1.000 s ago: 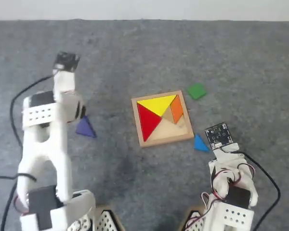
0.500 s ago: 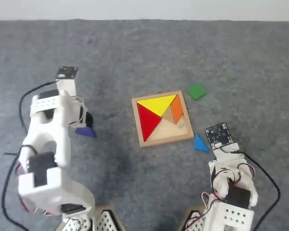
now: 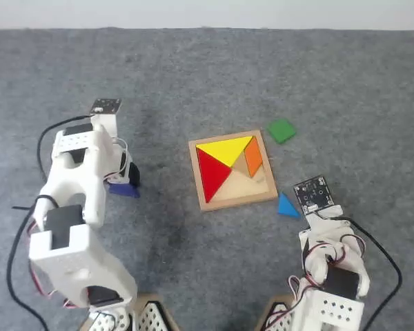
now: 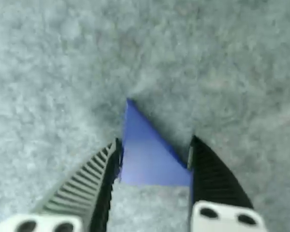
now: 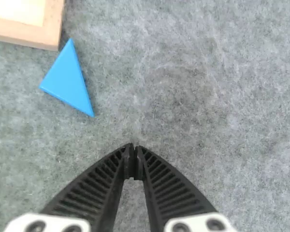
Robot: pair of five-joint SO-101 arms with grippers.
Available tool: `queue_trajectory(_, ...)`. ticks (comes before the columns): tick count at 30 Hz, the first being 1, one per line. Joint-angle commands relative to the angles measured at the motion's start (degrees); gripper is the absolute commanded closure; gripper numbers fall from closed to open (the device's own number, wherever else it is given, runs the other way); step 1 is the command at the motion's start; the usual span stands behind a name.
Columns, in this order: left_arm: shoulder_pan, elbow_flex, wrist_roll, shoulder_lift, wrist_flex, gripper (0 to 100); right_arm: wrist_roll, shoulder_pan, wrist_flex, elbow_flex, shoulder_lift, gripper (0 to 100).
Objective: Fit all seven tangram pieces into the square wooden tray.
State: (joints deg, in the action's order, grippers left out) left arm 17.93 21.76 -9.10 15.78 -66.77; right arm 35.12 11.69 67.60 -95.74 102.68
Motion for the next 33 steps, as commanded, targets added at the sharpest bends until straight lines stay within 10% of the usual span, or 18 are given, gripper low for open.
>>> queue_trajectory(1, 1.32, -0.48, -3.16, -0.53, -3.43, 80, 0.62, -0.31, 0.57, -0.79, -0.13, 98.9)
queue_trajectory(20, 1.85, 11.03, -2.37, -16.53, -5.01, 74, 0.62, -0.31, 0.57, -0.79, -0.13, 98.9)
queue_trajectory(33, 2.9, 1.89, -1.14, -3.16, -3.16, 74, 0.62, -0.31, 0.57, -0.79, -0.13, 98.9)
